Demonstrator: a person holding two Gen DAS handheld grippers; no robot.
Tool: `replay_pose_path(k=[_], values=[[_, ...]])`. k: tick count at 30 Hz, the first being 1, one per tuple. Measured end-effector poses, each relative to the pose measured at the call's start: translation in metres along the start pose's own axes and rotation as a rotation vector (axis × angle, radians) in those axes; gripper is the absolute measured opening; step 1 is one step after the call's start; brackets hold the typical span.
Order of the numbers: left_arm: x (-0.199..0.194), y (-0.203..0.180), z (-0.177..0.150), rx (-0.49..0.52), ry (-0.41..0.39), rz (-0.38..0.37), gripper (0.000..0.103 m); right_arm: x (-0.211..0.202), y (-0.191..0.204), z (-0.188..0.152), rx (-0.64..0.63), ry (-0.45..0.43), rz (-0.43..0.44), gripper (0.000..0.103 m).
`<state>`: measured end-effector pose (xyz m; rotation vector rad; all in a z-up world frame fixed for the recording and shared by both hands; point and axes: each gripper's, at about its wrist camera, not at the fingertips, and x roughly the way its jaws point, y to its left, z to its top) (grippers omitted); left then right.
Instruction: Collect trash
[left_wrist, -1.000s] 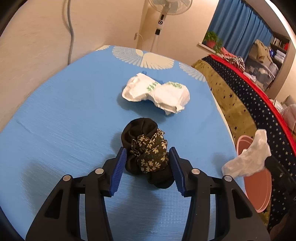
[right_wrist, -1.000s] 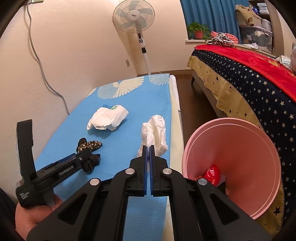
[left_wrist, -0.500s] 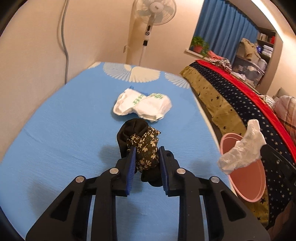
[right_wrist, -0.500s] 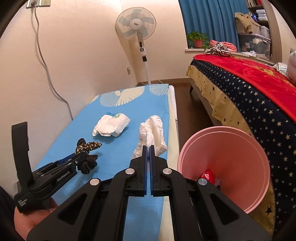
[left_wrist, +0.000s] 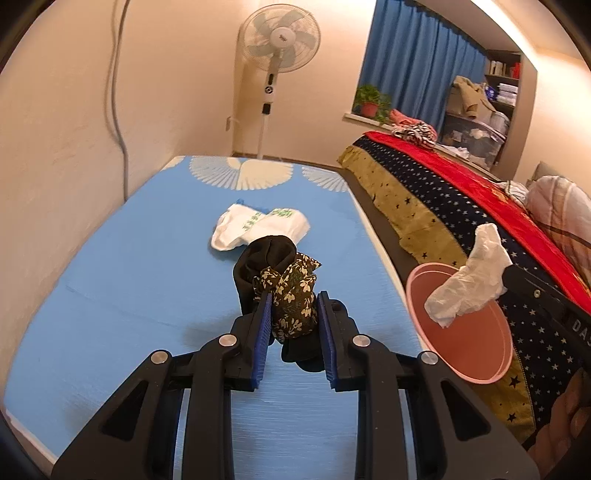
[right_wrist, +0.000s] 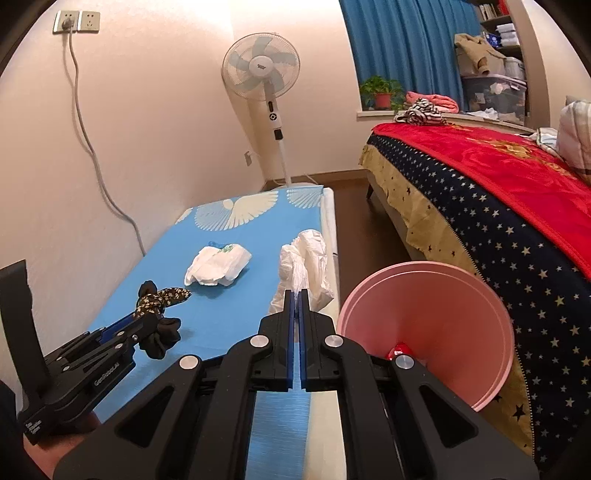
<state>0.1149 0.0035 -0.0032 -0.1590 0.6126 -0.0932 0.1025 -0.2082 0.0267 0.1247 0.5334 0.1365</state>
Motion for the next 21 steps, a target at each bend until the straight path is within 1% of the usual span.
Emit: replay_pose_path(k=[9,21], values=[[0.000,-0.011,0.000,0.023,-0.014,-0.034,0.024,-0.001,-0.014,0.005,0.023,-0.018,-0.045,0.002],[0.016,-0.026,0.000,0.043,-0.013,-0.070,0.024,0.006,-0.030,0.009,0.043,-0.019,-0.113,0.002]])
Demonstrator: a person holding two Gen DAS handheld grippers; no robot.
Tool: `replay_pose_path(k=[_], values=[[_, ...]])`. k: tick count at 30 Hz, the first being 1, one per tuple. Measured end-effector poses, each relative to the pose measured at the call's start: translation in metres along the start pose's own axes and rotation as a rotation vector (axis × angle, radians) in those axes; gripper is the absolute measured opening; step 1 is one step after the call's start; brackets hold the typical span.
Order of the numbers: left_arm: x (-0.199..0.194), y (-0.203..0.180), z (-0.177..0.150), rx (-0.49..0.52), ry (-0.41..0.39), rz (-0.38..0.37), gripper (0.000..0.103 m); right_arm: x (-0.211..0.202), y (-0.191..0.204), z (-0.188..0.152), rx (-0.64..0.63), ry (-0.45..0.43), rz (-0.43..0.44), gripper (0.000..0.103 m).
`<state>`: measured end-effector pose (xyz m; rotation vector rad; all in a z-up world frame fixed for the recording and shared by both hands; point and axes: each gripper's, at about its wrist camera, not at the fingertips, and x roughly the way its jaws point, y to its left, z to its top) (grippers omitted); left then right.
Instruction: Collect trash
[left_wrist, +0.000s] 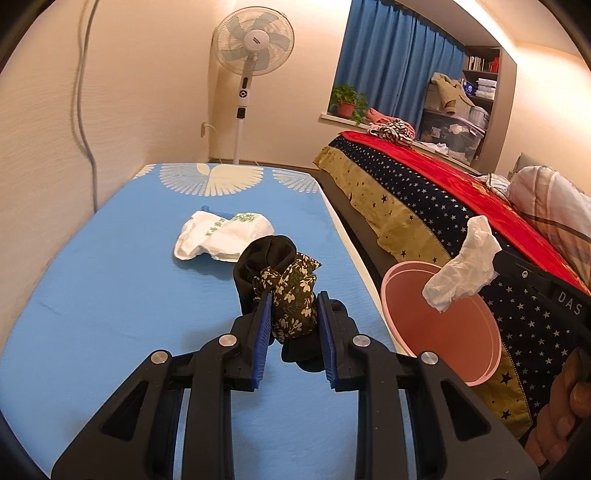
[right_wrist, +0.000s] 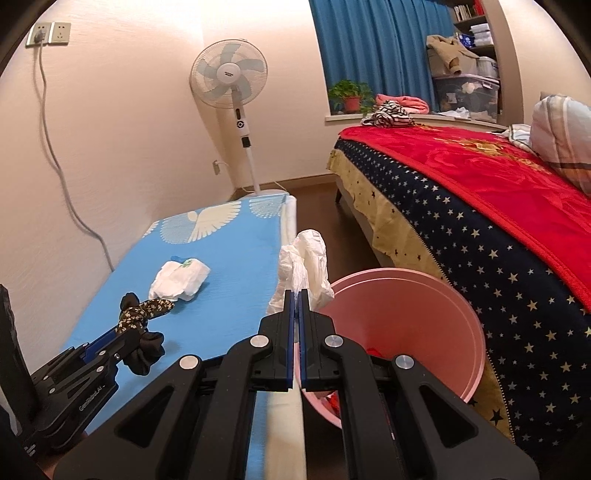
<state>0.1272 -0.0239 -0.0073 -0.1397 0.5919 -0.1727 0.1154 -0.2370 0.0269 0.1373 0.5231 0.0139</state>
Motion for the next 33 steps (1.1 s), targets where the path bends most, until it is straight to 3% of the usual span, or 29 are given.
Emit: replay_pose_path(k=[33], values=[[0.050,-0.073,0.002,0.074,0.018,-0.155,0.024,0.008,-0.053,0.015,0.046,-0.022,-0.194,0.002]])
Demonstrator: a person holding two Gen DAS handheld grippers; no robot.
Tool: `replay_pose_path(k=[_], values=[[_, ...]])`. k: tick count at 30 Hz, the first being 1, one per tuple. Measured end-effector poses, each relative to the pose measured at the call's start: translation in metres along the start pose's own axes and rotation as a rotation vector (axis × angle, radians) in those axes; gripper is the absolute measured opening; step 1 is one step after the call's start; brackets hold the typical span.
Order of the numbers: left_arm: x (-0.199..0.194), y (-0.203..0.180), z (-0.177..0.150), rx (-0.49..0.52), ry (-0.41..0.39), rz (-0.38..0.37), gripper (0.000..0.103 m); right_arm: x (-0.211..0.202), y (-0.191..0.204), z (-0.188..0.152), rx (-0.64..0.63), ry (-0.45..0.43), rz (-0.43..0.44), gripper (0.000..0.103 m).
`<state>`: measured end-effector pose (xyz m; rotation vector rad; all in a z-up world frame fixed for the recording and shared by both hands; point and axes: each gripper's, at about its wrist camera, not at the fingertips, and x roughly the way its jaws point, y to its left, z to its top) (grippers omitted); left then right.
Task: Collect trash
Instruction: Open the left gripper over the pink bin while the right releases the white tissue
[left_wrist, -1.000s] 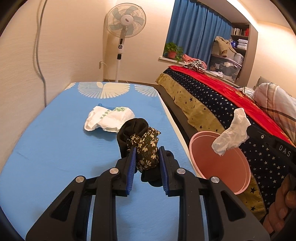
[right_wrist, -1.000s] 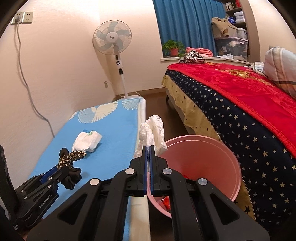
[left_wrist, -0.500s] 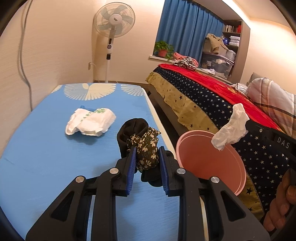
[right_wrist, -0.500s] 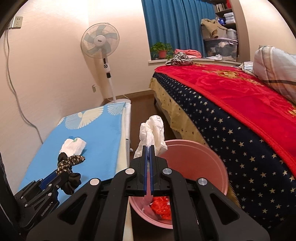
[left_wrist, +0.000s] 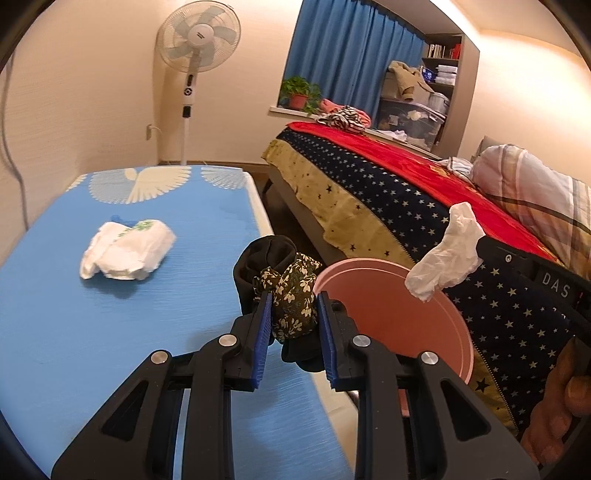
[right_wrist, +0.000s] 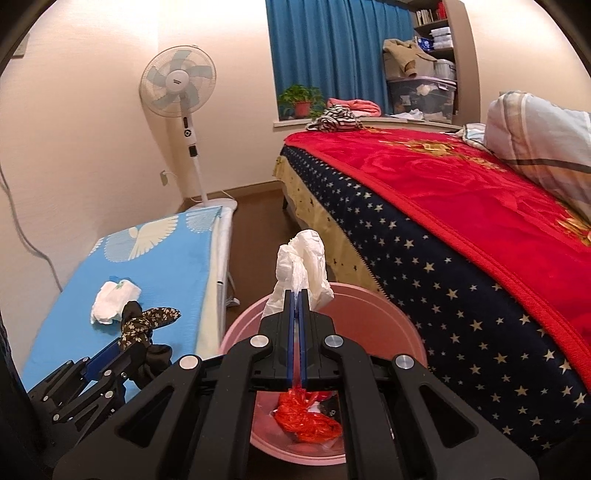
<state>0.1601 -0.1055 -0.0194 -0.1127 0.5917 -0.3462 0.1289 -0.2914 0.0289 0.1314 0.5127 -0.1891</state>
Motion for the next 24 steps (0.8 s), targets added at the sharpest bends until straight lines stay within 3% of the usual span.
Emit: replay_pose_path(k=[14,19,20,23,24], values=[[0.035,-0.032,0.005,0.007,0.034,-0.094,0.025,0.009,-0.025,-0.002,0.023,0.022,-0.093,0.002],[0.046,-0.036,0.002,0.001,0.079,-0.157,0.033,0.012,-0.033,-0.001,0.053,0.028,-0.124,0.006],[0.047,-0.035,0.002,-0.001,0.083,-0.152,0.038,0.012,-0.035,-0.001,0.063,0.031,-0.133,0.010],[0.044,-0.030,0.001,-0.017,0.079,-0.149,0.038,0.011,-0.038,-0.002,0.087,0.028,-0.147,0.029],[0.042,-0.029,0.002,-0.021,0.076,-0.146,0.038,0.011,-0.038,-0.002,0.089,0.026,-0.146,0.031]])
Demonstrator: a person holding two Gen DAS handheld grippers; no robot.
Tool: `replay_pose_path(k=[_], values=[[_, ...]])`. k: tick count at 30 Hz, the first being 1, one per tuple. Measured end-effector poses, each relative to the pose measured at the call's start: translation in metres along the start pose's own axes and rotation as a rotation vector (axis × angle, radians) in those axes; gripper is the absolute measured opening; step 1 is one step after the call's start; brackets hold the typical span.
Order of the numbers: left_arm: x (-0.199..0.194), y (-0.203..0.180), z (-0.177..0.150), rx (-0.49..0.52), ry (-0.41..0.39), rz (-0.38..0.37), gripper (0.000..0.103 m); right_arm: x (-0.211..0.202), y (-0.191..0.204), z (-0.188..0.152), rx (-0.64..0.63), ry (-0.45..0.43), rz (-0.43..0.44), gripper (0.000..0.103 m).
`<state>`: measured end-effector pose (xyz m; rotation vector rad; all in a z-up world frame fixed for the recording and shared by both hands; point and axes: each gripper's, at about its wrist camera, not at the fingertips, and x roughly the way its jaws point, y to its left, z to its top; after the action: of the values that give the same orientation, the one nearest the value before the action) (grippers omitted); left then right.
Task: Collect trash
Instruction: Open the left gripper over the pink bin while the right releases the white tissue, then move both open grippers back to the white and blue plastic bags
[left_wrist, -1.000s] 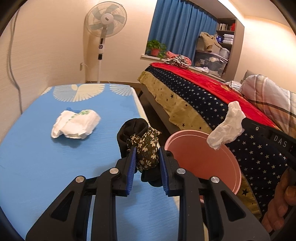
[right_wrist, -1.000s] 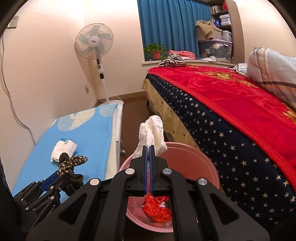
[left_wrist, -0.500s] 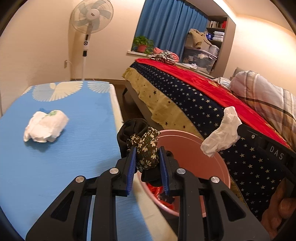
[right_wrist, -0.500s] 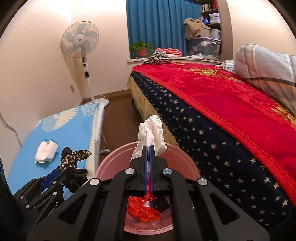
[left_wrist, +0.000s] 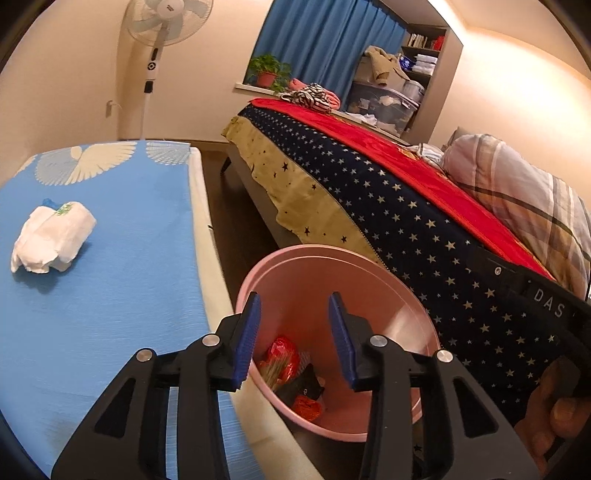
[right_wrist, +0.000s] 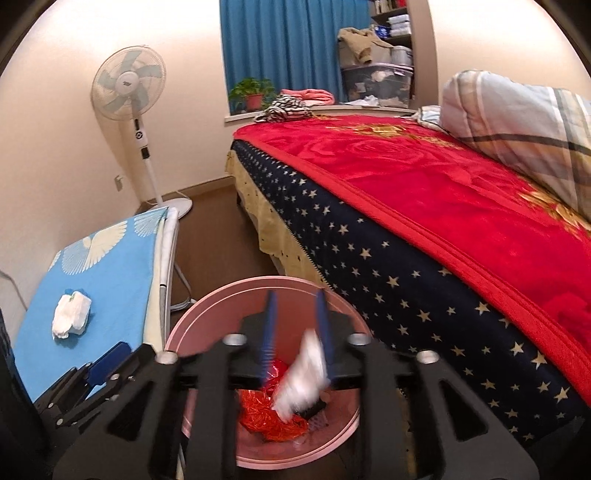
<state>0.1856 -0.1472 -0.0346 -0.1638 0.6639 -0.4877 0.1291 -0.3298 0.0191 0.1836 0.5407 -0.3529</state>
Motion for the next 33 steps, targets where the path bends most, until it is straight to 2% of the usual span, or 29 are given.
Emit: replay_pose_path(k=[10,13,24,28,33], values=[[-0.030,0.019,-0.003,-0.007,-0.038,0.050,0.038,-0.011,0.019,-0.007,-0.038,-0.013,0.066,0.031],[-0.043,0.032,-0.003,-0.019,-0.059,0.087,0.038,-0.012,0.029,-0.011,-0.047,-0.010,0.094,0.031],[-0.082,0.110,-0.004,-0.191,-0.145,0.276,0.037,-0.008,0.090,-0.026,-0.118,0.002,0.246,0.031],[-0.080,0.126,-0.003,-0.229,-0.152,0.306,0.037,-0.005,0.113,-0.031,-0.161,-0.002,0.296,0.031],[-0.071,0.158,-0.005,-0.355,-0.148,0.287,0.037,0.005,0.133,-0.038,-0.191,0.016,0.340,0.031]])
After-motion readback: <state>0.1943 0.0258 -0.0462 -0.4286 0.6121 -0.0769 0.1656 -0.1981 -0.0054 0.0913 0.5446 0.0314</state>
